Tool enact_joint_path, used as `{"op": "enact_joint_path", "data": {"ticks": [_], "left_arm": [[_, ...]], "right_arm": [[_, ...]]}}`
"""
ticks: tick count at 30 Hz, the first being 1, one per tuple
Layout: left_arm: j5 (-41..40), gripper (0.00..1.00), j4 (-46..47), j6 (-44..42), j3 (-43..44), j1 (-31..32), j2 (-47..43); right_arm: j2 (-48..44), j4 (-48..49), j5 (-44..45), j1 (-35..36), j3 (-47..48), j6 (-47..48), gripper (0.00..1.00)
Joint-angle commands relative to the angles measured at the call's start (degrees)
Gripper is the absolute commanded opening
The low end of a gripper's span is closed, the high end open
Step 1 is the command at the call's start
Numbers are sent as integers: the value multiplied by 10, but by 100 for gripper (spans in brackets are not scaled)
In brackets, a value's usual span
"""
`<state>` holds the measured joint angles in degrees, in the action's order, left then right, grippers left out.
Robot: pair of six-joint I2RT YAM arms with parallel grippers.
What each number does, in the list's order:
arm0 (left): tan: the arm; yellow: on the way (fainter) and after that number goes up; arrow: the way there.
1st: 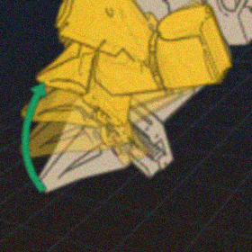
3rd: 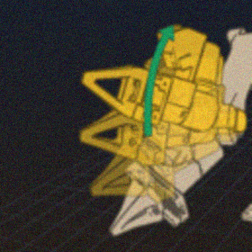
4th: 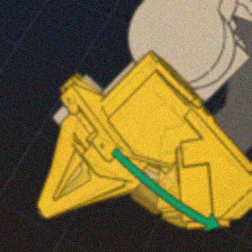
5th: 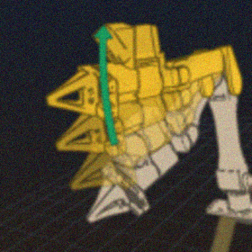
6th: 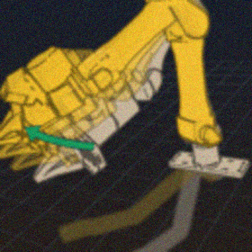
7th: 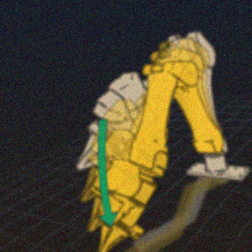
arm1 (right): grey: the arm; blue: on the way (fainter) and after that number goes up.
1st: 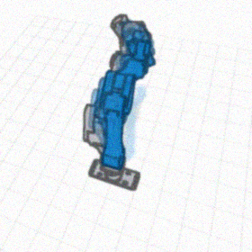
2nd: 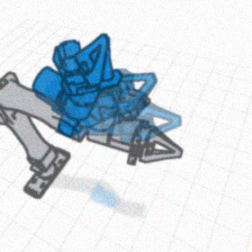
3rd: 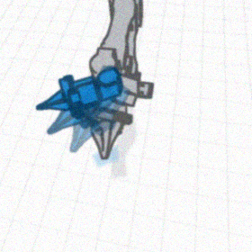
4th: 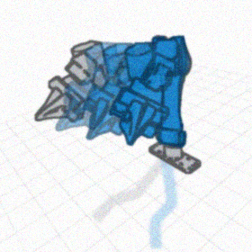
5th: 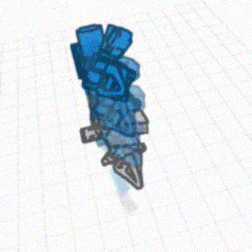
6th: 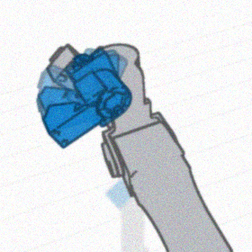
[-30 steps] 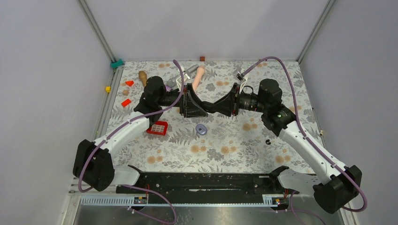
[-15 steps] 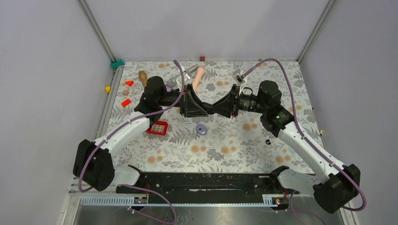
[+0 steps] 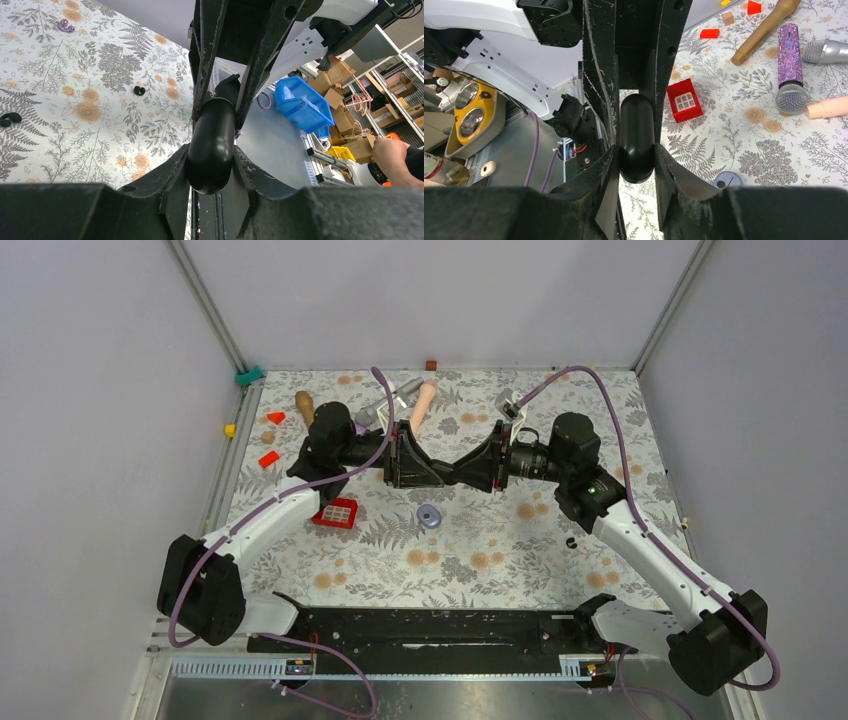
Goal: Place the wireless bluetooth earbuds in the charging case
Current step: Open the charging case.
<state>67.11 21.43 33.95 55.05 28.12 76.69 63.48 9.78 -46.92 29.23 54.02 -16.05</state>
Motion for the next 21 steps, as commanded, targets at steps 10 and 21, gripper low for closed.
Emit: {"op": "enact_joint_path", "data": {"ticks": [10,21], "left_arm": [[26,10,-133,-163,56,5,-11],[-30,7,-530,-528,157,8,-13]], "right_arm": [[-1,-24,-17,-3,25,15,65],[26,-46,-87,-15,39,10,68]]}}
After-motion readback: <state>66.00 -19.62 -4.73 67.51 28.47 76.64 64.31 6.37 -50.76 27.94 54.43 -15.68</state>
